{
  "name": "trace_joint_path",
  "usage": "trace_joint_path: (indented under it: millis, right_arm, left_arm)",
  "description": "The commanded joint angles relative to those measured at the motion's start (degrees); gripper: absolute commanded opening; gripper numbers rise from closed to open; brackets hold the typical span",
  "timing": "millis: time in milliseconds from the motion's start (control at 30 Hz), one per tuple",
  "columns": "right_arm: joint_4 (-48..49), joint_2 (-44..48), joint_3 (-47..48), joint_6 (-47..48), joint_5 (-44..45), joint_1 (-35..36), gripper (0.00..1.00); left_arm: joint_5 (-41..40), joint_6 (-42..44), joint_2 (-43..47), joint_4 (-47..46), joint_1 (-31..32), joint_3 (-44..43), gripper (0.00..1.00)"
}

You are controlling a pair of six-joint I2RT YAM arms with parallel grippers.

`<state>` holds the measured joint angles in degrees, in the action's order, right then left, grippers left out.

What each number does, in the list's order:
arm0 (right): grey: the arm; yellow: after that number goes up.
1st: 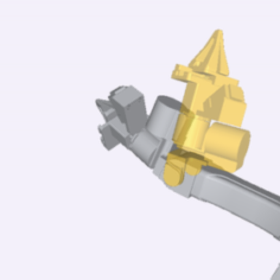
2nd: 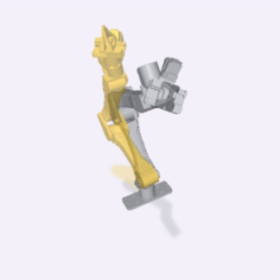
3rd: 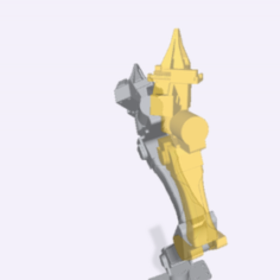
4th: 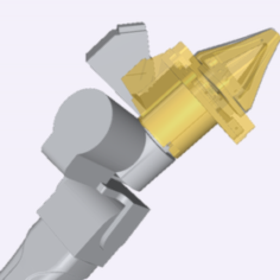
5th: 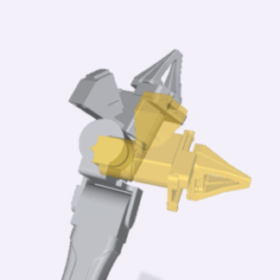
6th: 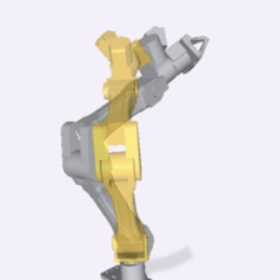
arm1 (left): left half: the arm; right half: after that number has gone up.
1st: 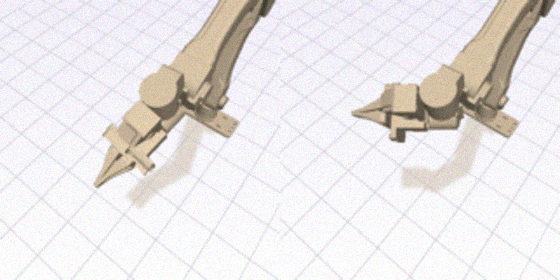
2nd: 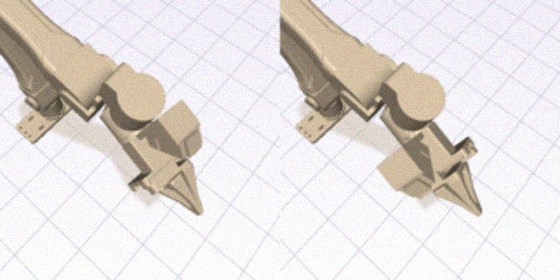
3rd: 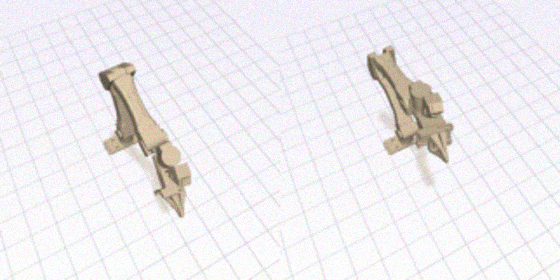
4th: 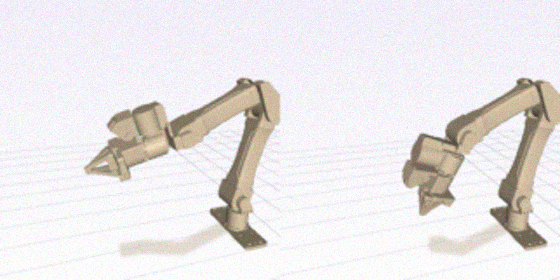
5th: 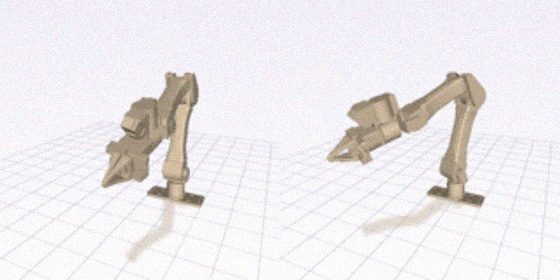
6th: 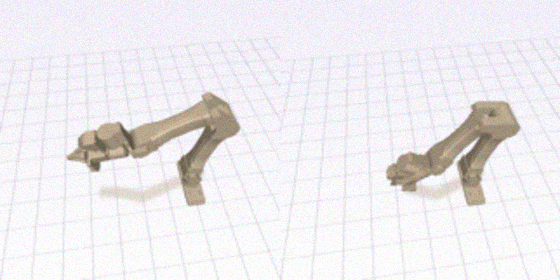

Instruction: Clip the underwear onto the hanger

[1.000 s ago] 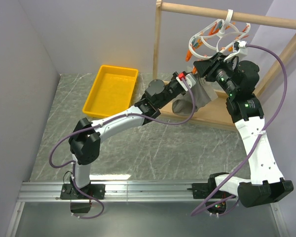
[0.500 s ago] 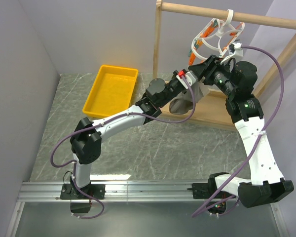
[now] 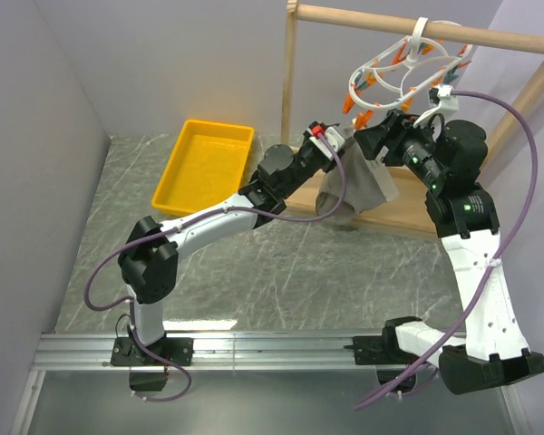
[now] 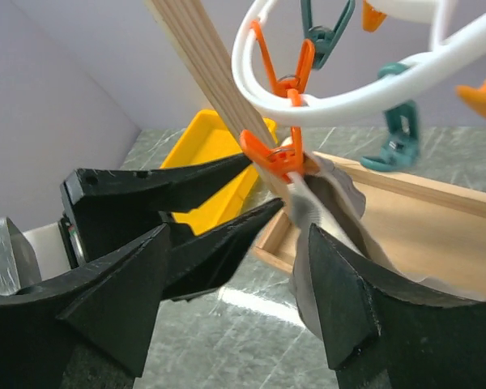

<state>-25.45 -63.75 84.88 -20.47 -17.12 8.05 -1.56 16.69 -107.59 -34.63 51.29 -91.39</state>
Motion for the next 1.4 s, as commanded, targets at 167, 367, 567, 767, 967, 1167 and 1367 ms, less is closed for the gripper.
trace_joint_path:
  millis: [167,367,567,767,967,1167,1367]
  right_arm:
    - [-1.44,3.63,3.62,2.98,1.13,-1.55,0.76]
    - [-2.32,4.68,5.99,3.25,5.42,-2.52,0.75]
    - [-3.73,3.45,8.99,2.62,14.22,-4.45,0.75]
    - [-4.34,2.40,8.90,2.54,16.86,-7.70,0.72]
    - [-4.52,-1.11,11.36,2.36,14.07,-14.37,0.65]
    - [-2.59,-3.14,10.84,4.12,6.68,-16.49,0.57]
    - [2.68,-3.49,7.49,7.11,4.91,-17.37,0.57]
  left_arm:
    - [4.37,-11.75,10.64,5.52,-2.85,3.59,0.51]
    - [15.53,-20.28,13.37,11.51,-3.48,1.05,0.45]
    - [18.79,-28.11,5.91,18.90,-3.21,-10.28,0.37]
    - [16.42,-33.64,-2.17,17.76,-3.30,-20.13,0.32]
    - [14.84,-37.60,-8.60,16.71,-3.39,-27.60,0.27]
    - [8.86,-37.52,-11.23,13.28,-4.70,-29.53,0.30]
    - [6.84,-36.02,-12.47,11.78,-6.64,-31.12,0.33]
